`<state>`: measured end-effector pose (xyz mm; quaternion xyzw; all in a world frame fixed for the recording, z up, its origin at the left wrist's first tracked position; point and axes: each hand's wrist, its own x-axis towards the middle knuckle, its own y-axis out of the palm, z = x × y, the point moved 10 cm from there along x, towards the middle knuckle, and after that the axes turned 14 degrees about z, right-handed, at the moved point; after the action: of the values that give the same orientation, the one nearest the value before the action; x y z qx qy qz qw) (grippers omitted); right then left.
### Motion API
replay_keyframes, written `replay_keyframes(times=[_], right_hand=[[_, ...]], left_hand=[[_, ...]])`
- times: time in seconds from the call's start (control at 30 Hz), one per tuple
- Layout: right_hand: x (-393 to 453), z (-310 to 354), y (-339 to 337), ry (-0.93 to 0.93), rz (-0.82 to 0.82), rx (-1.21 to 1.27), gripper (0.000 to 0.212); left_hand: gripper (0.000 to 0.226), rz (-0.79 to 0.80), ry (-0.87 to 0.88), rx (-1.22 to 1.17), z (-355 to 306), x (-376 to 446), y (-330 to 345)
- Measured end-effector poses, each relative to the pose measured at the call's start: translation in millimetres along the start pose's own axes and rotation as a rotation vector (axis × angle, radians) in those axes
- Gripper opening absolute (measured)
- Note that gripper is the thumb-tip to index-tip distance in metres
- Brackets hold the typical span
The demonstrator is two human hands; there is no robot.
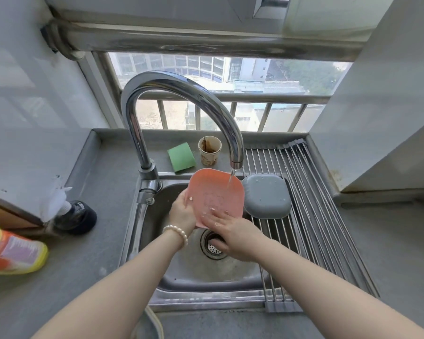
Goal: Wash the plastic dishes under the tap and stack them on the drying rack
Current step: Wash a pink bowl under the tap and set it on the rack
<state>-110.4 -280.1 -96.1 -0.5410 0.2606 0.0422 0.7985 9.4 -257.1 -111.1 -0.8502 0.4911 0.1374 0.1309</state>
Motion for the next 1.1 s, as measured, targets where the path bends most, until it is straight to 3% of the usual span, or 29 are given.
replay_keyframes(times=[0.1,0.2,0.33,0.43,0.5,0.63,0.73,0.8,0.87,0.97,1.07,1.1], right_hand=[[7.7,-17.7,8.1,0.173,-0.017,-0.013,0.083],[14.4,-33.1,19.8,0.325,0.076,0.065,0.105],[27.8,-13.8,22.5,0.249,0.217,0.201,0.107],[37.6,17.7,18.4,0.104,0.241,0.169,0.088],[38.2,33.5,16.7,0.079,0.237,-0.003,0.063],[16.9,60.0,-7.6,-0.002,-0.029,-0.33,0.008],[-15.3,47.7,-27.1,-0.015,-0.41,-0.349,0.019],[-31.8,27.6,-24.1,0.041,-0.521,-0.358,0.014],[-36.6,2.8,-15.2,0.171,-0.474,-0.369,0.017],[-31.5,-28.8,-3.3,0.364,-0.34,-0.282,0.043],[-22.5,-38.1,4.6,0.391,-0.319,-0.081,0.048],[-19.4,-38.3,6.0,0.333,-0.332,0.056,0.042]], left_hand=[[0.05,0.006,-0.011,0.416,-19.6,-1.7,-1.5],[0.054,0.108,-0.072,0.533,-18.7,-6.4,7.5],[0.024,0.124,-0.18,0.304,4.9,-6.7,-6.5],[0.019,0.138,-0.317,-0.086,43.7,-13.4,-4.9],[0.028,0.106,-0.386,-0.282,61.1,-19.6,-3.0],[0.052,0.082,-0.412,-0.391,72.8,-19.1,3.6],[0.047,0.025,-0.363,-0.47,67.3,-17.6,6.0],[0.049,-0.004,-0.301,-0.48,57.8,-14.4,2.8],[0.048,0.032,-0.251,-0.422,46.4,-11.8,3.7],[0.029,0.095,-0.194,-0.175,30.0,-7.6,3.9],[0.009,0.142,-0.164,0.123,17.0,-3.1,3.3],[0.023,0.147,-0.178,0.164,19.1,-1.1,0.5]])
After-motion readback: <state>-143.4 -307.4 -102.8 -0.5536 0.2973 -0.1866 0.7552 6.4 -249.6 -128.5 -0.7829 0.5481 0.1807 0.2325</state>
